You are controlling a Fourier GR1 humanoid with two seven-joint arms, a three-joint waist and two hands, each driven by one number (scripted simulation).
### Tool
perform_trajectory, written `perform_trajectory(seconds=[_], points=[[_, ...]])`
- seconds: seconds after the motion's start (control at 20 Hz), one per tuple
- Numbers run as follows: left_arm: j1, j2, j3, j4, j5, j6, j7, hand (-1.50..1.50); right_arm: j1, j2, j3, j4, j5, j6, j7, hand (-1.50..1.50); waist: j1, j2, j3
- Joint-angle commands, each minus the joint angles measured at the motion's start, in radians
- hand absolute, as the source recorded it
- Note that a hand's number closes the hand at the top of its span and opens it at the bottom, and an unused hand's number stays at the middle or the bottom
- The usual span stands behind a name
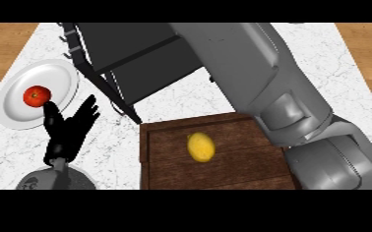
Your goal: Pick the bell pepper from the tray and place it in the tiered shelf
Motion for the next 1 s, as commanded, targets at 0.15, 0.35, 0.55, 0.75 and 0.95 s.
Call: perform_trajectory(seconds=[0.15,0.35,0.55,0.75,0.95], points=[[0.021,-0.034,-0.027,-0.039,-0.021,0.026,0.014,0.0,-0.011,0.007,-0.117,-0.002,-0.174,-0.073,0.023,-1.5,0.016,-0.003,0.0],[-0.002,-0.035,-0.033,-0.017,-0.044,0.029,0.001,0.0,0.0,0.007,-0.194,0.011,-0.247,-0.091,-0.031,-1.5,0.008,0.001,0.0],[0.008,-0.014,-0.007,-0.042,-0.016,0.012,0.032,0.0,-0.034,-0.031,-0.285,0.014,-0.28,-0.128,-0.017,-1.5,0.003,0.0,0.001],[0.008,-0.032,0.005,-0.019,-0.026,0.043,0.021,0.0,0.006,-0.068,-0.276,0.006,-0.24,-0.23,-0.025,-1.5,-0.012,-0.004,0.001],[0.026,-0.012,0.01,-0.047,-0.014,0.008,0.017,0.0,0.015,-0.176,-0.318,0.039,-0.241,-0.276,-0.005,-1.5,-0.006,0.0,0.0]])
